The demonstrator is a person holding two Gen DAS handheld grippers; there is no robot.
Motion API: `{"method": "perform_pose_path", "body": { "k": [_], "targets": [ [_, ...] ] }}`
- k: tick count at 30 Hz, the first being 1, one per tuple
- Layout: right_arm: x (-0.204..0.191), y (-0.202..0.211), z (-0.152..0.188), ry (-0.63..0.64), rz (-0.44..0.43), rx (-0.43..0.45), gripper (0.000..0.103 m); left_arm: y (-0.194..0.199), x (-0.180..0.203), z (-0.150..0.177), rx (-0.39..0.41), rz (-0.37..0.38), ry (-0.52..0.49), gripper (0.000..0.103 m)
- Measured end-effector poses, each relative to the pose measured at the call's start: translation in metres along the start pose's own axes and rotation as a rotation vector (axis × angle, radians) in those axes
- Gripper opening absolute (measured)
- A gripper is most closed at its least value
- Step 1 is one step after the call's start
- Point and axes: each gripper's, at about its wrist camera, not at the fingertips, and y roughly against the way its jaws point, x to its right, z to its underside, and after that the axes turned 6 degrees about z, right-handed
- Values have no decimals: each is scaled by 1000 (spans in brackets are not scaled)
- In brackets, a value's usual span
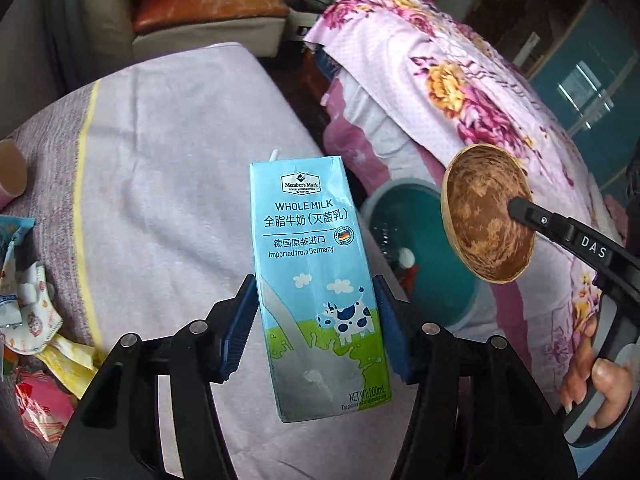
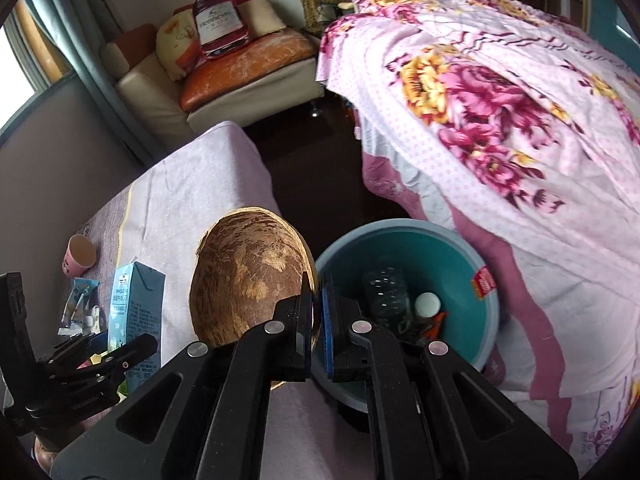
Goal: Collect trash
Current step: 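Drop the milk carton into the wastebasket with the left tool while the right tool drops the bowl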
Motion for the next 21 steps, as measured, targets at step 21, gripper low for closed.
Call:
{"method": "perform_pose_path", "body": {
  "k": [21],
  "targets": [
    [111, -22, 18, -125, 99, -51, 5, -104, 94, -22, -177, 51, -124, 58]
  ]
}}
